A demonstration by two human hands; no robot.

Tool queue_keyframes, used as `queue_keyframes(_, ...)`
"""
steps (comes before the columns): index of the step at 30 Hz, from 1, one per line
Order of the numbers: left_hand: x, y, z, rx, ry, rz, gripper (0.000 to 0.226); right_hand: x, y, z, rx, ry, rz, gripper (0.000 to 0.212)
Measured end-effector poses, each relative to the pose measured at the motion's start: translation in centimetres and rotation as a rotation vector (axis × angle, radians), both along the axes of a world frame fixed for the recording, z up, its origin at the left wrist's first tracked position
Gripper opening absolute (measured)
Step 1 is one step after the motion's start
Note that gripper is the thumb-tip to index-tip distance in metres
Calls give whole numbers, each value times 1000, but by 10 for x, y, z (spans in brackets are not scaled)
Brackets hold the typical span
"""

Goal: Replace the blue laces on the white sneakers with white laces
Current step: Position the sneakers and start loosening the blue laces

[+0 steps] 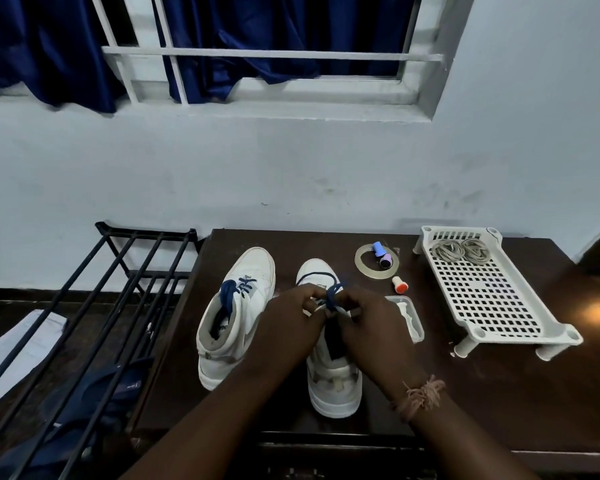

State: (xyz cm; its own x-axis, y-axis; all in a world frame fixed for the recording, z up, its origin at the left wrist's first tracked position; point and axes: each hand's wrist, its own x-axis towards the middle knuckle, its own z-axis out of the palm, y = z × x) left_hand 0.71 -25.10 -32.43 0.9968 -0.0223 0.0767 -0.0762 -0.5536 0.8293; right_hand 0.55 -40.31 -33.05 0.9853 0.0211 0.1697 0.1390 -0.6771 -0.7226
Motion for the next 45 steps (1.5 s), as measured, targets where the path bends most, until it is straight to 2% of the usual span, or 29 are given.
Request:
queue_keyframes(4, 1, 3, -1, -304, 146, 21, 14, 4, 4, -3, 192, 50, 6, 16)
queue_keyframes(8, 2, 3, -4, -410, 276, 0, 17, 10, 1, 0, 169, 134, 119, 17)
queue_keyframes(11, 4, 4, -3, -361, 281, 24, 14, 13, -1, 7, 371, 306, 136, 19)
queue_keyframes(13, 5, 4, -3, -232, 229, 40, 12, 16, -4, 12, 574, 523, 147, 21)
queue_keyframes(15, 3, 3, -3, -132, 177, 47, 11, 19, -8, 15, 671, 685, 170, 20)
queue_keyframes(17, 3, 2, -4, -135, 149, 33, 8, 20, -11, 14, 635, 686, 175, 18)
queue_keyframes(19, 2, 3, -5, -224, 172, 27, 9, 21, -12, 15, 476, 536, 159, 13)
queue_keyframes(21, 3, 5, -4, -340, 238, 30, 10, 20, -10, 18, 449, 470, 165, 4)
queue_keyframes(24, 2, 4, -1, -429, 304, 31, 6, 19, -6, 17, 627, 644, 132, 9)
queue_keyframes(28, 5, 1, -4, -166, 172, 115, 17, 19, -8, 16, 954, 876, 146, 18)
queue_keyframes(30, 5, 1, -5, -142, 169, 115, 17, 20, -7, 16, 1045, 931, 122, 24)
queue_keyframes(31, 5, 1, -6, -144, 160, 94, 15, 21, -5, 15, 997, 890, 93, 30)
queue_keyframes(34, 6, 3, -7, -120, 109, 21, 7, 21, -1, 13, 574, 608, 102, 56)
queue_keyframes(35, 6, 4, -7, -126, 118, 15, 7, 21, 0, 13, 493, 543, 135, 63)
queue_keyframes(37, 6, 6, -8, -189, 180, 16, 13, 22, -5, 14, 564, 533, 129, 57)
queue_keyframes(38, 5, 6, -6, -264, 229, 18, 13, 24, -8, 14, 638, 569, 105, 46)
queue_keyframes(40, 4, 6, -1, -532, 378, 8, 11, 24, -12, 17, 767, 682, 69, 30)
queue_keyframes(42, 3, 6, 6, -861, 551, -24, 16, 23, -12, 14, 818, 752, 17, 27)
queue_keyframes(43, 3, 6, 9, -964, 597, -28, 17, 23, -13, 12, 738, 726, -4, 28)
queue_keyframes(45, 5, 6, 8, -1006, 578, -1, 18, 22, -13, 9, 452, 570, -6, 31)
